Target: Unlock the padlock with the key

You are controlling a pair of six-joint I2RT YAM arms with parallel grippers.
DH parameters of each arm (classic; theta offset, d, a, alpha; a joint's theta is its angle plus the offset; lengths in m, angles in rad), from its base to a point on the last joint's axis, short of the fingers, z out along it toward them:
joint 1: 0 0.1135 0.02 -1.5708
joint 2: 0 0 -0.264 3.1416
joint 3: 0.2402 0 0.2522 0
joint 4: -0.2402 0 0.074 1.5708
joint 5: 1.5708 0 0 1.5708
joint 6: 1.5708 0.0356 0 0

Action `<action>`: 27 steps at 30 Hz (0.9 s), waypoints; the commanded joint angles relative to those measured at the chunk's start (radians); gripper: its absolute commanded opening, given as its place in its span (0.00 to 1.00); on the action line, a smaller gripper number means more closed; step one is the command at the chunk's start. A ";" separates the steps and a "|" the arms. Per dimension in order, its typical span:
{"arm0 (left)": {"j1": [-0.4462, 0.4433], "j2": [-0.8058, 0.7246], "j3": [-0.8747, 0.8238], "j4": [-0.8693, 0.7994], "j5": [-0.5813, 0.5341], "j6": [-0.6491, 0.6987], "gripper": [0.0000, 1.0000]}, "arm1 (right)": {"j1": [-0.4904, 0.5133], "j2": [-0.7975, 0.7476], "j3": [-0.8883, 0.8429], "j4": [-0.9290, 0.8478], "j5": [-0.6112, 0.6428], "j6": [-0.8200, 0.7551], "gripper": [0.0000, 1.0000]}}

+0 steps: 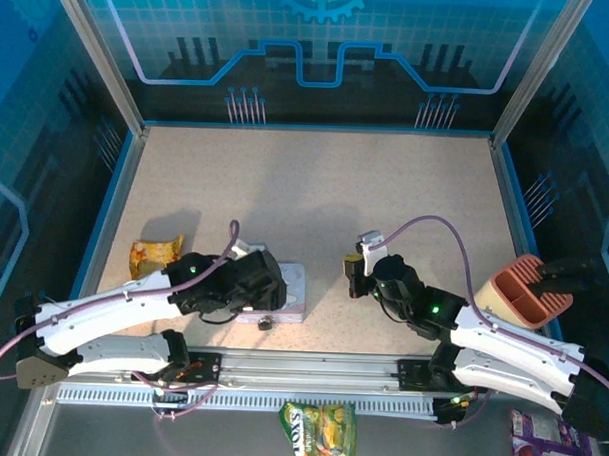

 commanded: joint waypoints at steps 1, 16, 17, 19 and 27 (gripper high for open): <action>-0.078 0.017 -0.058 -0.056 -0.046 -0.094 0.69 | -0.022 -0.009 0.025 -0.009 -0.035 0.018 0.00; -0.133 0.082 -0.253 0.099 -0.029 -0.202 0.61 | -0.028 -0.015 0.036 -0.020 -0.035 0.016 0.00; -0.132 0.089 -0.259 0.107 -0.027 -0.207 0.62 | -0.028 -0.012 0.036 -0.018 -0.035 0.016 0.00; -0.132 0.104 -0.267 0.123 -0.025 -0.214 0.61 | -0.028 -0.007 0.038 -0.015 -0.034 0.016 0.00; -0.089 0.198 -0.241 0.234 -0.074 -0.145 0.64 | -0.030 0.004 0.033 0.001 -0.049 0.026 0.00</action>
